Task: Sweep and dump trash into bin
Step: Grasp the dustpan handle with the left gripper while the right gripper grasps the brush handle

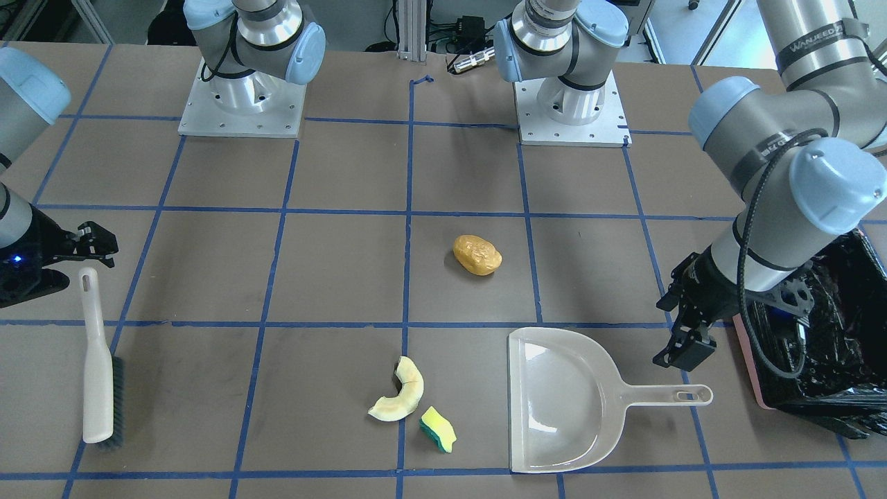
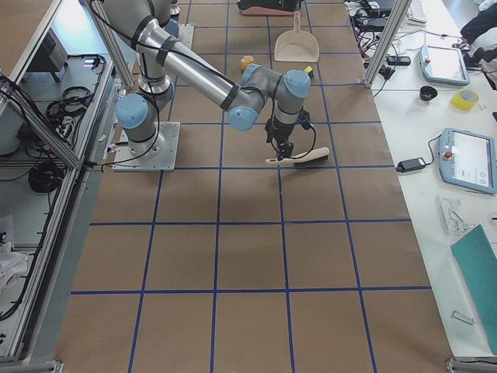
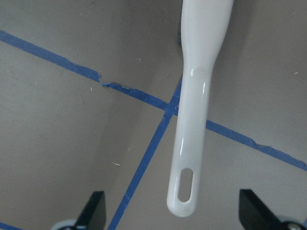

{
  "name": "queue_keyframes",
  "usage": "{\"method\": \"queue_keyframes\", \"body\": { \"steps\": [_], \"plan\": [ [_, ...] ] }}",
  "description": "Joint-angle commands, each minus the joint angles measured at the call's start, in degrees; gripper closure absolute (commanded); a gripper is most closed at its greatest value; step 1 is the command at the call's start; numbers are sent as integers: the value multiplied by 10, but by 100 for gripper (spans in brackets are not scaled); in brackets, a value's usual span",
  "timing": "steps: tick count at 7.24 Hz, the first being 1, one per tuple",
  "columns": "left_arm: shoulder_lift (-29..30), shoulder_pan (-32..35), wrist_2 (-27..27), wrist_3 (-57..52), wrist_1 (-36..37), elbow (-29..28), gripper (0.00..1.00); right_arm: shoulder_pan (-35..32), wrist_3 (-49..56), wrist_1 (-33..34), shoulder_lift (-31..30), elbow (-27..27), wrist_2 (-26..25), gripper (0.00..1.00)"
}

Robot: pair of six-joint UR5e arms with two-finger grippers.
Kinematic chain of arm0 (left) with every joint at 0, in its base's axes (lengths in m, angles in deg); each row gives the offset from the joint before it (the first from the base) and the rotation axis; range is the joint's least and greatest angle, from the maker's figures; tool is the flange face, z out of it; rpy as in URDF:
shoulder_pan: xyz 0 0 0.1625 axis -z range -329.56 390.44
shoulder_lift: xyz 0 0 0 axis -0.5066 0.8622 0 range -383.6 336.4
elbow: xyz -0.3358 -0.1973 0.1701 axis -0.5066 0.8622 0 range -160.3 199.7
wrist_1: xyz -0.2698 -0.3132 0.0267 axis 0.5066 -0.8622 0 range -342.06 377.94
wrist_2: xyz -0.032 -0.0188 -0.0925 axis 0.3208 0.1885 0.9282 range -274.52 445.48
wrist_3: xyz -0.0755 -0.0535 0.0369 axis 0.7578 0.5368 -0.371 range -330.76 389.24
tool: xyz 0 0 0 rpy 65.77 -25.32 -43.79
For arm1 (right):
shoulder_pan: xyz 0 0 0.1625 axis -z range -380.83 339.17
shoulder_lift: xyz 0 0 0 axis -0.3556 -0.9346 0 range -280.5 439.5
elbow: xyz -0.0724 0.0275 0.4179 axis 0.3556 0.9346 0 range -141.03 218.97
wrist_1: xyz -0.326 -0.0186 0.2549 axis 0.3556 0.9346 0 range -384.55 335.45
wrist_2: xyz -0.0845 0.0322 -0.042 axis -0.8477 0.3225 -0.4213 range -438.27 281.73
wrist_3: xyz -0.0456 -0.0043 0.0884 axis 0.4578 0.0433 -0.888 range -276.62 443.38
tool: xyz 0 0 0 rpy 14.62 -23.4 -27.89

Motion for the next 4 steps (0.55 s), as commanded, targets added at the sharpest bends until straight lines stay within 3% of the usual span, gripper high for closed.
{"method": "queue_keyframes", "body": {
  "steps": [1, 4],
  "plan": [
    [41, -18, 3, 22, 18, -8, 0, 0, 4, 24, 15, -5, -2, 5],
    [73, -36, 9, 22, 57, -17, 0, 2, 1, 59, 60, -5, -2, 15]
  ]
}}
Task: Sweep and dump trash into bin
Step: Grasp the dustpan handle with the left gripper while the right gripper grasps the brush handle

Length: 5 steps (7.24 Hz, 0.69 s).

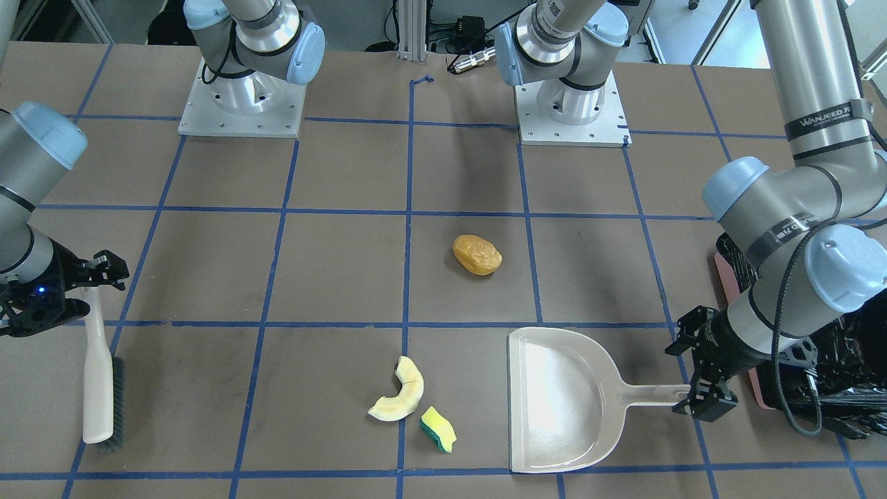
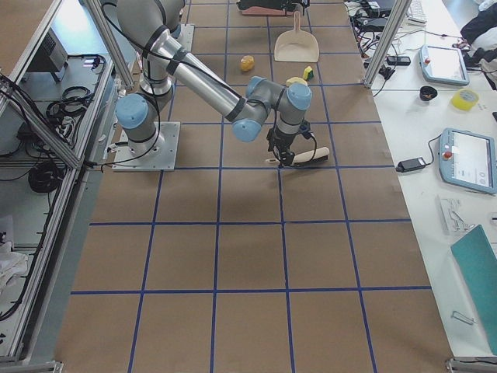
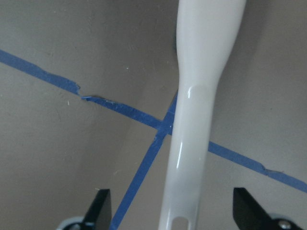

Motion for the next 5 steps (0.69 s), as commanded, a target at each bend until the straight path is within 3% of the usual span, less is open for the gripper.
{"method": "queue_keyframes", "body": {
  "steps": [1, 3, 5],
  "plan": [
    [20, -3, 1, 3, 19, -5, 0, 1, -2, 9, 11, 3, 0, 28],
    [38, -3, 1, 3, 40, -12, 0, 1, -7, 6, 8, 8, 1, 35],
    [42, -3, 0, 3, 40, -13, 0, 1, -8, 5, 8, 9, 0, 55]
  ]
}}
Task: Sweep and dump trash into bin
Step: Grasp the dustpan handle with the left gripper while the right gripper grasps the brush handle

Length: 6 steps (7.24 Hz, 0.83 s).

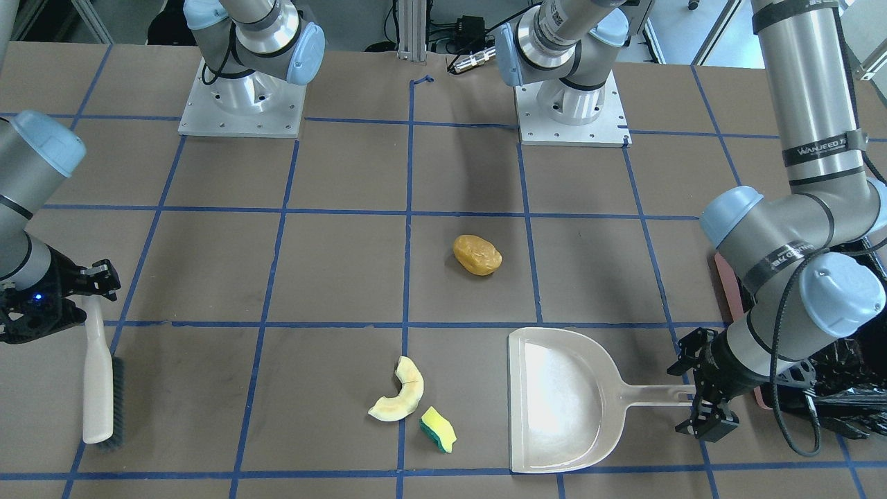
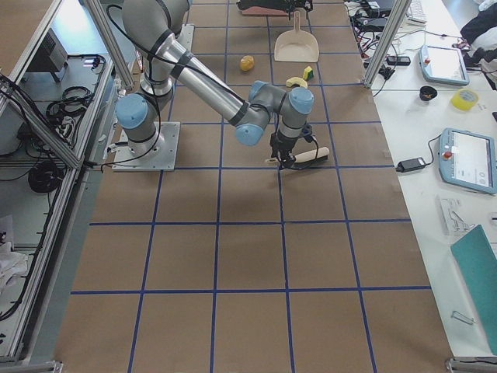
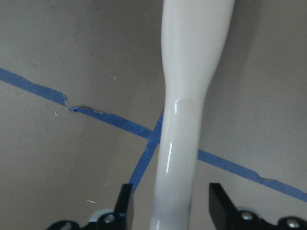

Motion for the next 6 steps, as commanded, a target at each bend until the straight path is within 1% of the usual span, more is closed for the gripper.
{"method": "queue_keyframes", "body": {
  "steps": [1, 2, 3, 4, 5, 6],
  "plan": [
    [6, 0, -2, -1, 1, -1, 25, 0, -1, -1, 0, 1, 0, 67],
    [6, 0, -2, 3, 1, -1, 75, 0, -1, -2, 0, 1, -1, 75],
    [6, 0, 2, 4, 1, 0, 100, 0, -1, -2, -1, 1, -2, 81],
    [4, 0, 2, 4, 1, 2, 100, 0, -2, -2, -4, 3, -2, 88],
    [-1, 0, 1, -3, 1, 2, 100, -1, -10, -12, -10, 12, -2, 89],
    [-2, 3, 1, -5, 2, 2, 100, -9, -90, -52, -32, 27, -5, 89]
  ]
}}
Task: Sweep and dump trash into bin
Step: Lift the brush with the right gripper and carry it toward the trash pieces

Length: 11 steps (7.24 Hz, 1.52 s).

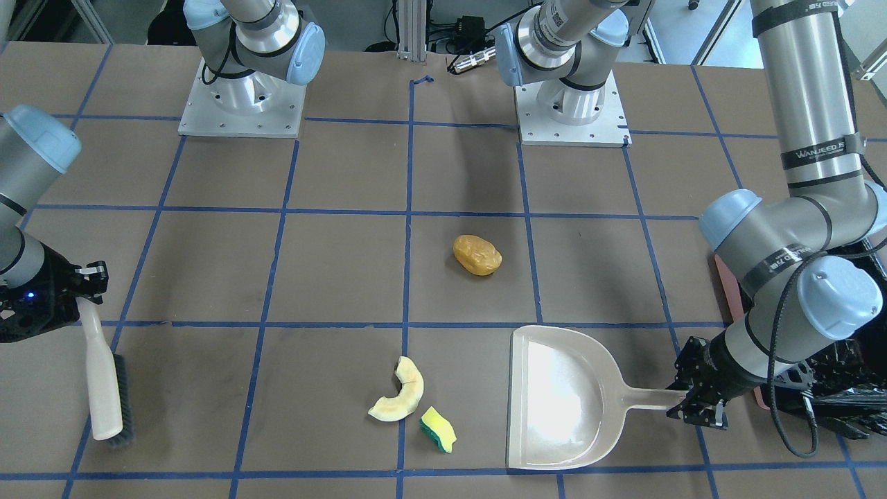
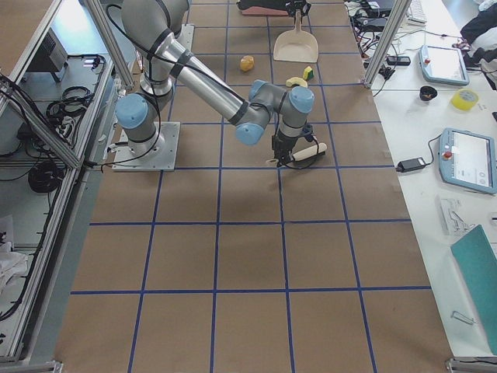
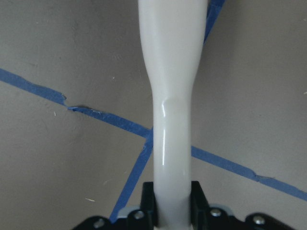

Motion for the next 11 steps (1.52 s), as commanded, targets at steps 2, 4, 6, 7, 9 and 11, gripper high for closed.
{"method": "queue_keyframes", "body": {
  "steps": [2, 4, 6, 7, 9, 11],
  "plan": [
    [-18, 30, -9, 1, 2, -1, 100, -81, -239, -92, -41, 28, 4, 93],
    [-15, 90, -130, 46, 3, -19, 100, -181, -435, -85, -32, 28, 6, 94],
    [4, 95, -130, 111, -3, -44, 100, -264, -533, -71, 21, 61, 18, 94],
    [10, 95, -129, 144, -3, -51, 100, -300, -582, -75, 50, 92, 24, 94],
    [23, 95, -94, 189, -2, -60, 100, -375, -656, -66, 79, 112, 69, 95],
    [25, 99, -94, 193, -2, -60, 100, -396, -666, -40, 109, 114, 87, 96]
  ]
}}
